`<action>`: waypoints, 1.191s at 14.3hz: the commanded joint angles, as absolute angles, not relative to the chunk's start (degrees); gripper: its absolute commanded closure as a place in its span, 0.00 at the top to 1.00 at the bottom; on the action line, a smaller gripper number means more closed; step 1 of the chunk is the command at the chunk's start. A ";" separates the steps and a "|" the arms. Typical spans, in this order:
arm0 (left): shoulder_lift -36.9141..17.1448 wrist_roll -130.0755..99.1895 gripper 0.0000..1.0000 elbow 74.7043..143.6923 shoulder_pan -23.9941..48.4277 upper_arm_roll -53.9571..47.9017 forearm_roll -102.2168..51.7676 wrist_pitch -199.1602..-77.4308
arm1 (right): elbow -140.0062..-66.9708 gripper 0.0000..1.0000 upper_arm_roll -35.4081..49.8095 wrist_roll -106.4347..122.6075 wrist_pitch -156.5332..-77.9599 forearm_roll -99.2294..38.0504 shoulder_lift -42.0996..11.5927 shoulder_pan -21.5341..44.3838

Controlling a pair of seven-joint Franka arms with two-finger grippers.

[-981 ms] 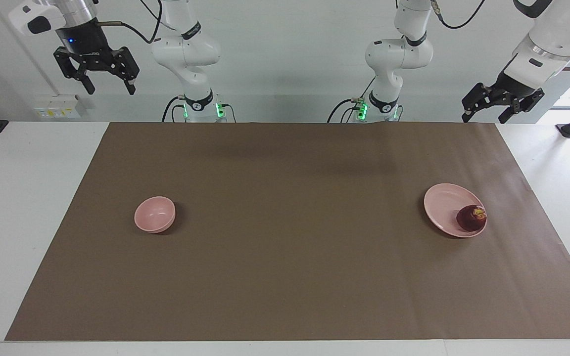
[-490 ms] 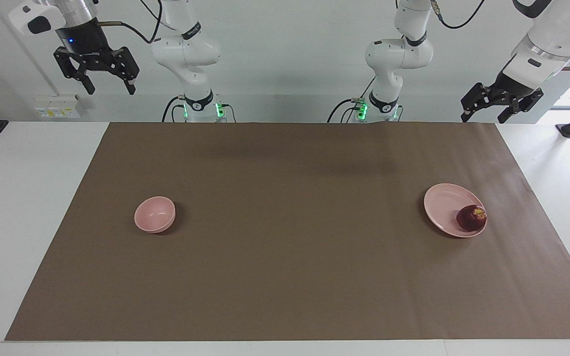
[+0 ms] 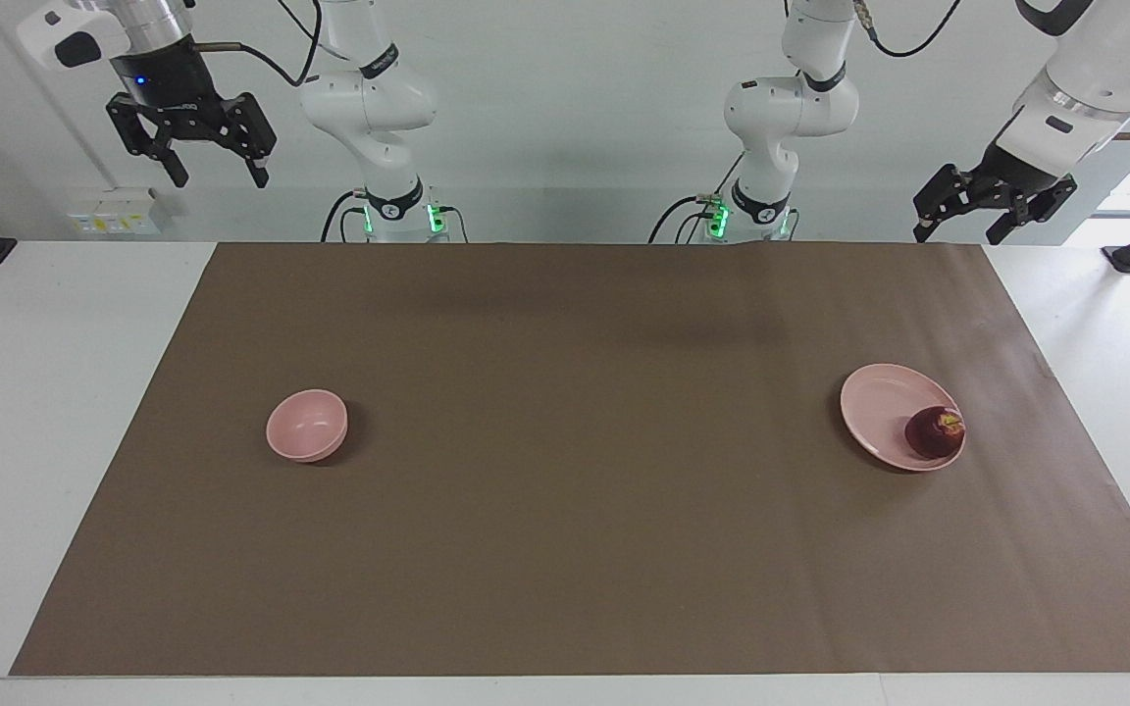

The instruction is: Move apple from plate to bowl

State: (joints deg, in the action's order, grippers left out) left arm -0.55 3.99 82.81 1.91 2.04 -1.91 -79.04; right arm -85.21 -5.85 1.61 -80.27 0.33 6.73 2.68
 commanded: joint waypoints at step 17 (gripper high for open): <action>-1.49 4.04 1.00 91.75 0.18 2.02 -0.62 -90.17 | -85.78 1.00 -5.80 2.72 -81.04 -0.79 7.47 2.29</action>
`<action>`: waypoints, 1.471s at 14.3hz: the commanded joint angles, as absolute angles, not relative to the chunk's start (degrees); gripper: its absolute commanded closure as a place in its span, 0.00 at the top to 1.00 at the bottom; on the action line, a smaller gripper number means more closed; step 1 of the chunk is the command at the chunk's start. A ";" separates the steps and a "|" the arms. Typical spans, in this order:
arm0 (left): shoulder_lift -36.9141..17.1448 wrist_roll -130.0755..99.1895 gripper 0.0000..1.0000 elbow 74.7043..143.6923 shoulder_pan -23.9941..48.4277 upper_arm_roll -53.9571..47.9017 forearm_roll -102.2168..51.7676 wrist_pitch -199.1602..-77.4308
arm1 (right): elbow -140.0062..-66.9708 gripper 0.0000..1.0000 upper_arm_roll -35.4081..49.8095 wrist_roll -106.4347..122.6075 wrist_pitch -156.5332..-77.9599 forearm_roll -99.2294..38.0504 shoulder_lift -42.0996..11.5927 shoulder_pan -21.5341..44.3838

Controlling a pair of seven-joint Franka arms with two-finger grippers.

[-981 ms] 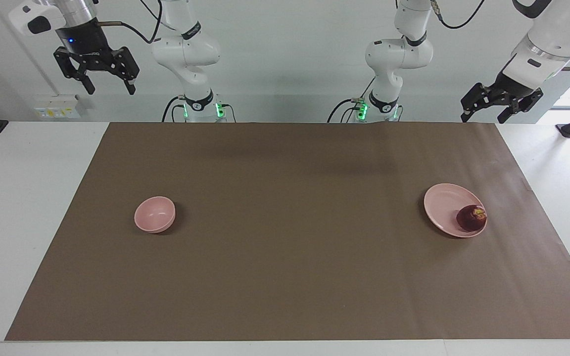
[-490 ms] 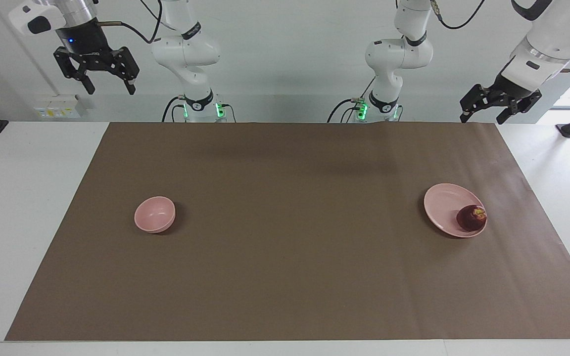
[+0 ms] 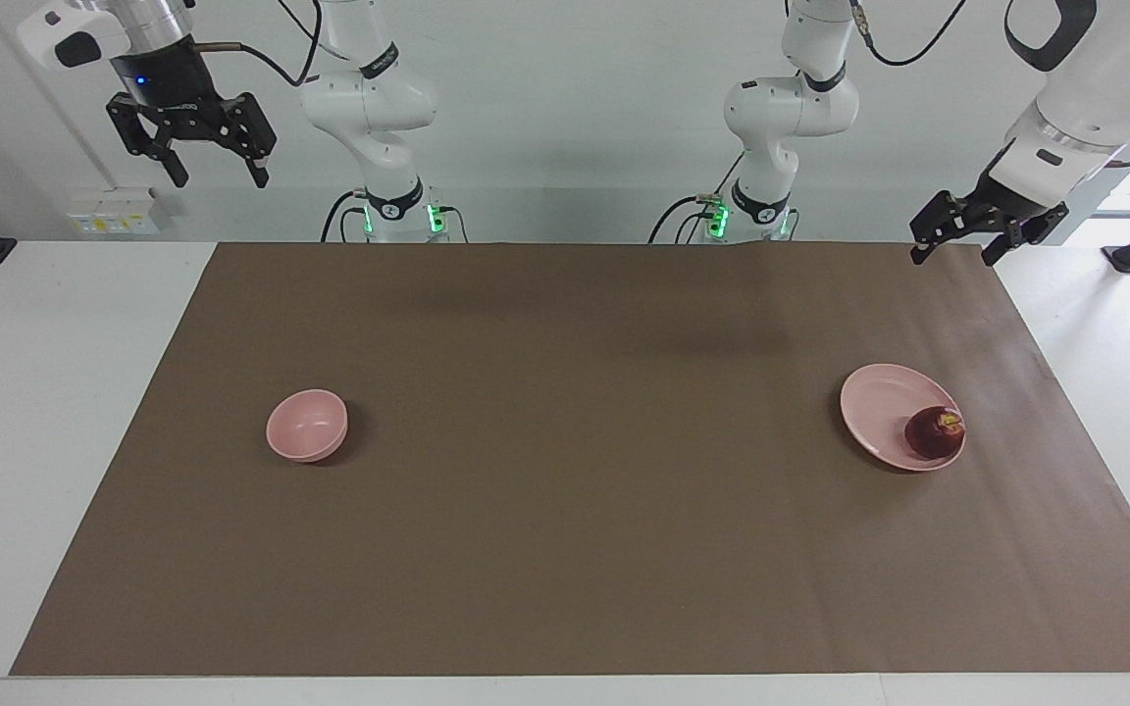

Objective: Move apple from plate to bowl
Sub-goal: 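Reach the left gripper to the red apple on the pink plate and grasp it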

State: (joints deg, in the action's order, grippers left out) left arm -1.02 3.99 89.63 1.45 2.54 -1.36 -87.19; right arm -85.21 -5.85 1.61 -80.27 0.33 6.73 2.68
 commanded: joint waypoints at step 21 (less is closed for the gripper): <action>-15.11 7.20 1.00 101.15 -6.15 2.02 -0.53 -114.86 | -87.45 1.00 -5.27 3.08 -82.35 -2.02 6.68 4.22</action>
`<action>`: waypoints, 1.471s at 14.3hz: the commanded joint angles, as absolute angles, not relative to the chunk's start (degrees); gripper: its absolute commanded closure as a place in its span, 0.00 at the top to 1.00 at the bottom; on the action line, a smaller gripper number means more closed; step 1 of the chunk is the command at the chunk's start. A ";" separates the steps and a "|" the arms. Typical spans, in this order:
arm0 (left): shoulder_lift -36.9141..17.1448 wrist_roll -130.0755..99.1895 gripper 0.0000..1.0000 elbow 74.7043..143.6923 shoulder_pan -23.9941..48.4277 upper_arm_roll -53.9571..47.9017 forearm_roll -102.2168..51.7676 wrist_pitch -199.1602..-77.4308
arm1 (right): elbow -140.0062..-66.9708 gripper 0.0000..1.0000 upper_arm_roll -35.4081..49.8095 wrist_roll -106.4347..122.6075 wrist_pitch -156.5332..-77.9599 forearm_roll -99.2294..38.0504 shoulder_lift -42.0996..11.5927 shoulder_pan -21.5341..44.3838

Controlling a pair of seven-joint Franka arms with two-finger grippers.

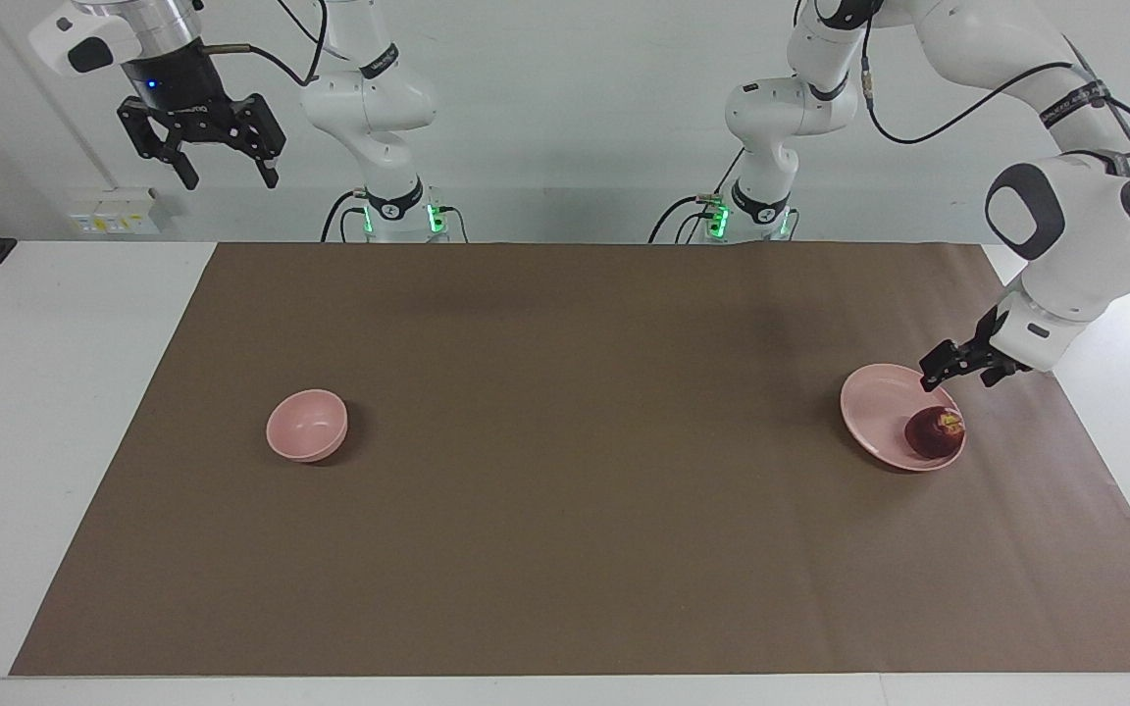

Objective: Move apple from plate to bowl
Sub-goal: 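Reach the left gripper to the red apple on the pink plate and grasp it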

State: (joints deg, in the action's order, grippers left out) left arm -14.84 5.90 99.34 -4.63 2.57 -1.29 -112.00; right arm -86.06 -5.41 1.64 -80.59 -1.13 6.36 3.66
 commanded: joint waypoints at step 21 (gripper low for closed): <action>-20.13 9.76 0.25 110.83 -7.20 1.93 -0.62 -134.56 | -89.38 1.00 -5.36 3.25 -83.06 -2.02 7.47 4.13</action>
